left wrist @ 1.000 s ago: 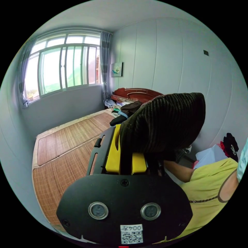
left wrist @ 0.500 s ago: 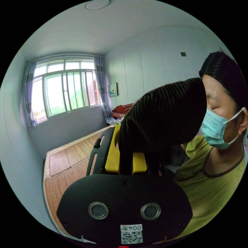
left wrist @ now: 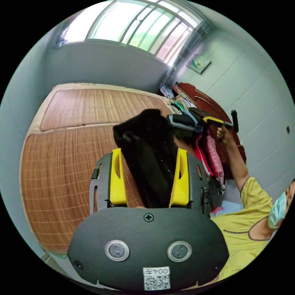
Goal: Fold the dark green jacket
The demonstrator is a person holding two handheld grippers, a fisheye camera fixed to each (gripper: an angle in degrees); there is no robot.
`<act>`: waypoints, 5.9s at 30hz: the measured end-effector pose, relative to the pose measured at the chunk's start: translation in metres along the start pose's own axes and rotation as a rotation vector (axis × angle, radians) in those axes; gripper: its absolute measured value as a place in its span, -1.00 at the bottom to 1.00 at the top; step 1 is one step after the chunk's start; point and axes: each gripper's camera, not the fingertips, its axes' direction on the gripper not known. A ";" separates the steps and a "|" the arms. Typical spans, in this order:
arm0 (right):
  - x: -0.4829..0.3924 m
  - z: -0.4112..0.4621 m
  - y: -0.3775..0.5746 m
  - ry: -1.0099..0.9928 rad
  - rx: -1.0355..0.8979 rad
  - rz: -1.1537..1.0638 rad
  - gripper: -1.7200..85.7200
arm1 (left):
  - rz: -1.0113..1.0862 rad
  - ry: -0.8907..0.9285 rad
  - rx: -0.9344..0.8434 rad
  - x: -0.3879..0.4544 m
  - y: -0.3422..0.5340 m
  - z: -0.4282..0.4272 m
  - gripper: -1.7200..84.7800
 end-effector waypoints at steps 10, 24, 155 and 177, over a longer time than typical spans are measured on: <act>-0.027 0.137 0.277 -0.198 -0.236 0.139 -0.71 | -0.137 0.092 -0.143 0.055 0.239 0.170 -0.62; -0.044 0.234 0.325 -0.086 -0.320 0.170 -0.75 | -0.167 -0.273 -0.220 0.127 0.262 0.304 -0.77; -0.046 0.455 0.190 -0.062 -0.753 0.062 -0.68 | 0.010 -0.253 -0.344 -0.017 0.249 0.346 -0.74; -0.129 0.363 0.298 0.091 -0.646 -0.099 -0.74 | -0.041 -0.475 -0.367 0.034 0.272 0.372 -0.87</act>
